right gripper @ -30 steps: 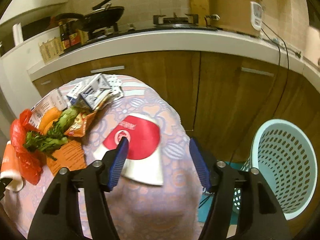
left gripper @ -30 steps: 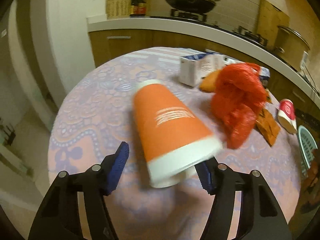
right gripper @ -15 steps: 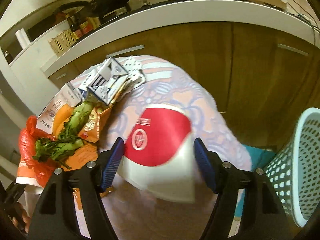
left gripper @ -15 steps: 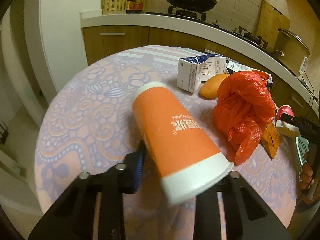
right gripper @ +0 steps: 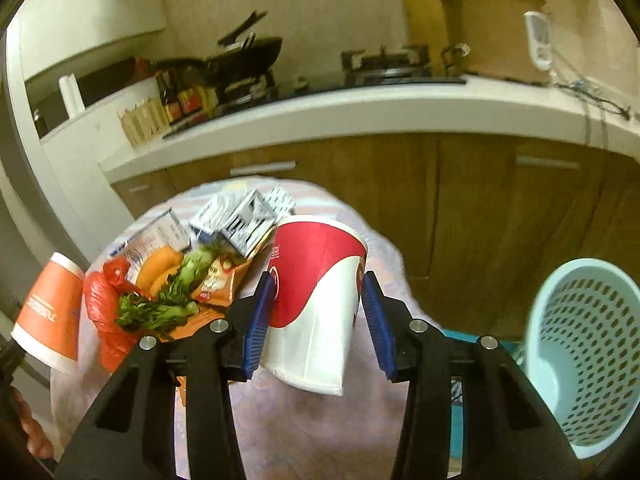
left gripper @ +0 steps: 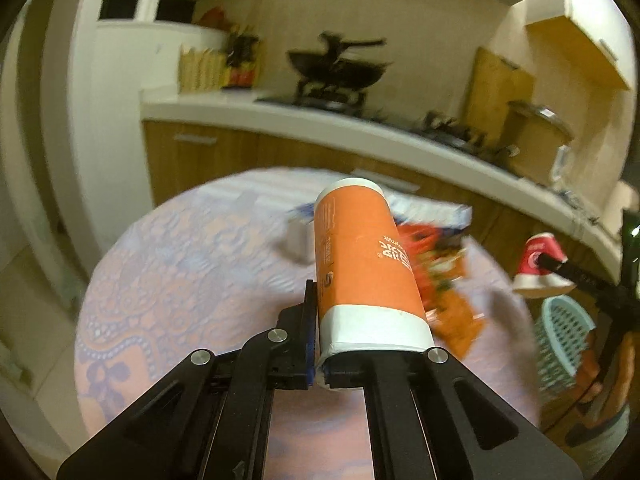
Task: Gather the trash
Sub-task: 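Carry both cups over the blue wastebasket and open both tools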
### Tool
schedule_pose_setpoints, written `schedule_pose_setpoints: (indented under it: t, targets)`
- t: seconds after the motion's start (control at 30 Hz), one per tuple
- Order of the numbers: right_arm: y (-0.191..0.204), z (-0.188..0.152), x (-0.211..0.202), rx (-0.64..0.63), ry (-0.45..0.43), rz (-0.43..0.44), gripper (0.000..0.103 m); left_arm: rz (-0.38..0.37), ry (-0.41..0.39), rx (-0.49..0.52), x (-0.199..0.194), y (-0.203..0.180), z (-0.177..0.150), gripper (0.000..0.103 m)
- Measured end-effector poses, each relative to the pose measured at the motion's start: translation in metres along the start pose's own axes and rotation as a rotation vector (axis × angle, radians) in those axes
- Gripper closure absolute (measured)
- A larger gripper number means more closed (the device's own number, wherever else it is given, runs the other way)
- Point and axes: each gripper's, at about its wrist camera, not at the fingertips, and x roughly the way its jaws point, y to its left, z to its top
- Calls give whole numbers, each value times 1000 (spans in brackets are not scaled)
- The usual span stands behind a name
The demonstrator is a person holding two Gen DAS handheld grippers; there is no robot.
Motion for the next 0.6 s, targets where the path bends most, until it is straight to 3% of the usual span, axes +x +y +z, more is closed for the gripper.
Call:
schedule_pose_setpoints:
  t: [0.23, 0.43, 0.6]
  targets:
    - [-56, 1, -50, 68, -82, -104, 61, -162, -29, 97, -4, -80, 19, 103]
    - [-126, -11, -89, 156, -116, -247, 61, -339, 34, 187, 25, -175, 13, 103]
    - [-187, -36, -103, 256, -88, -359, 61, -475, 129, 243, 61, -252, -1, 103]
